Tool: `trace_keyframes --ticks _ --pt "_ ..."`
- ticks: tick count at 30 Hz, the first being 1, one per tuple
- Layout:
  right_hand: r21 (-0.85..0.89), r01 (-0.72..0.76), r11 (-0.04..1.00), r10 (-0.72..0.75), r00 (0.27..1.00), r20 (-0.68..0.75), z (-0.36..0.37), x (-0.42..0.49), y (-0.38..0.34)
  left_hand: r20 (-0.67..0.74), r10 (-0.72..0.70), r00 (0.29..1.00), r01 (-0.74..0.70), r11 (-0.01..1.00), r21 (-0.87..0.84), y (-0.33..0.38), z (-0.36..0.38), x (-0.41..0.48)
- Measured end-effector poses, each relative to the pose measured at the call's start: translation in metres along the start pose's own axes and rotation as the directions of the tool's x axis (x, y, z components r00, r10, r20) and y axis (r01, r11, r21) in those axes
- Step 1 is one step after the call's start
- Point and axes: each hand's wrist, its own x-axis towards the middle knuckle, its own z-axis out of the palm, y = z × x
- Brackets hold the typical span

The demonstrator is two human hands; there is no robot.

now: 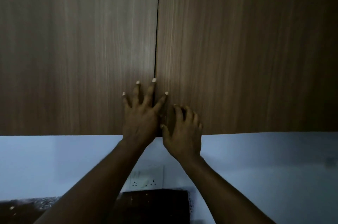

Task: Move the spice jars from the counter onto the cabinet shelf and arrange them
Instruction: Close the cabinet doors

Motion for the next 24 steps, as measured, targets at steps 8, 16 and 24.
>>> trace_keyframes --ticks 8,16,24 --pt "-0.02 0.038 0.999 -0.037 0.996 0.084 0.023 0.003 0.017 0.007 -0.072 0.997 0.071 0.994 0.087 -0.003 0.033 0.003" --pt "-0.034 0.111 0.993 -0.109 0.993 0.048 0.04 -0.005 0.031 0.028 -0.088 0.996 0.085 0.993 0.085 -0.001 0.034 0.001" --pt "-0.053 0.164 0.985 -0.159 0.983 0.094 0.038 -0.01 0.038 0.146 -0.169 0.975 0.152 0.981 0.117 0.016 0.038 -0.037"
